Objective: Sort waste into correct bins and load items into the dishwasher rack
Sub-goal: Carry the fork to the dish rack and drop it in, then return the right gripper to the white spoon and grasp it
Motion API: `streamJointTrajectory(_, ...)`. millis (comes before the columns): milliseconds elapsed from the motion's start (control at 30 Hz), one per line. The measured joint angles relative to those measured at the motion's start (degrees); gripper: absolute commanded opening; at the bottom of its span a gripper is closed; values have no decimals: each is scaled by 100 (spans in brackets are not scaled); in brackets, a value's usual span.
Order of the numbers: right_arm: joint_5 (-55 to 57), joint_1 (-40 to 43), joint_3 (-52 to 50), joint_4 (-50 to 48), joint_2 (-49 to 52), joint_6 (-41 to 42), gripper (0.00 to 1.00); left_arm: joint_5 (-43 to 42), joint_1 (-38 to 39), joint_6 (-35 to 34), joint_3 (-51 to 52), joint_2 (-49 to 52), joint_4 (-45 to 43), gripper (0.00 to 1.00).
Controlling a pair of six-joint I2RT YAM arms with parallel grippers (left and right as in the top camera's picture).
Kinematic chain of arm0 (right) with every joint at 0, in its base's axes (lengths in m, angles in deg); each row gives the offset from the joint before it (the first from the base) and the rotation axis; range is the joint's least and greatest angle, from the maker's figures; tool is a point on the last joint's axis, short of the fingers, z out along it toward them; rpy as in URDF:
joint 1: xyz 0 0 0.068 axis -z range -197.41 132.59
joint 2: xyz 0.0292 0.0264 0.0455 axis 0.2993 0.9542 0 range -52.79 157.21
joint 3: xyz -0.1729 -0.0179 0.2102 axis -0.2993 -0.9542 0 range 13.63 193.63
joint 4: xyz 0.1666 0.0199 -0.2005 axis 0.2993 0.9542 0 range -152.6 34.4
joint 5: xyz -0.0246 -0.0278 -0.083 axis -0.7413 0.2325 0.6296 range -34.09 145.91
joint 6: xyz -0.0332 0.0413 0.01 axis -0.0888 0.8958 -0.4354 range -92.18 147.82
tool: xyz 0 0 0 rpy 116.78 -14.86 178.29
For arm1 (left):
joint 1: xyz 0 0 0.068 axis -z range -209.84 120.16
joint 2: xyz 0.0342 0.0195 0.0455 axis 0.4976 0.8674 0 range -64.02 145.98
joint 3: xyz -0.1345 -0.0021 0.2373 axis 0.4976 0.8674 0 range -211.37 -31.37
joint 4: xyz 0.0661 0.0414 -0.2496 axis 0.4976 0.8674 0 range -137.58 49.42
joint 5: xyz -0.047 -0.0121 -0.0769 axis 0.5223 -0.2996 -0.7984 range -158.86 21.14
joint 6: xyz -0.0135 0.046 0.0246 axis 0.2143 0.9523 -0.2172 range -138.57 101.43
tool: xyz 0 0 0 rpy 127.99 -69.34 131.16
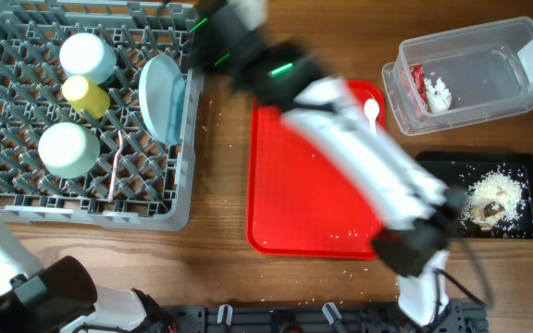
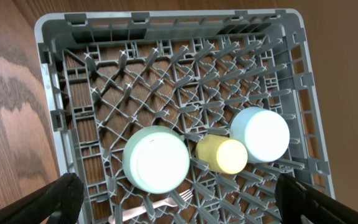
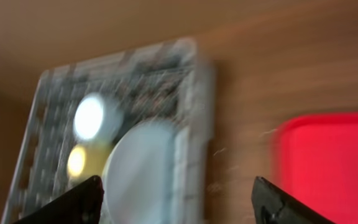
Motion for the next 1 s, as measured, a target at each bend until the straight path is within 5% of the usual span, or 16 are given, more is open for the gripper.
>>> streamJointTrajectory(33,-57,516,70,579,-348,-162,78,0,0,0,0,0,-4,100)
streamJointTrajectory(100,-109,1749,199,1794,-839,-535,50,2,0,0,0,0,0,100)
streamJointTrajectory(133,-114,2083,181,2144,-892,-656,45,0,0,0,0,0,-4,100)
streamJointTrajectory(233,-205,2688,-704,2918,-791,-1115,54,2,0,0,0,0,2,100)
streamJointTrajectory(467,-205,2653,-3311,1521,20,-1386,53,0,0,0,0,0,39,100)
streamJointTrajectory(767,341,2660,-3469,684,693,-1947,59,0,0,0,0,0,87,100)
streamJointTrajectory(1000,26,3285,-3469,575,905,-3036,52,0,0,0,0,0,87,100)
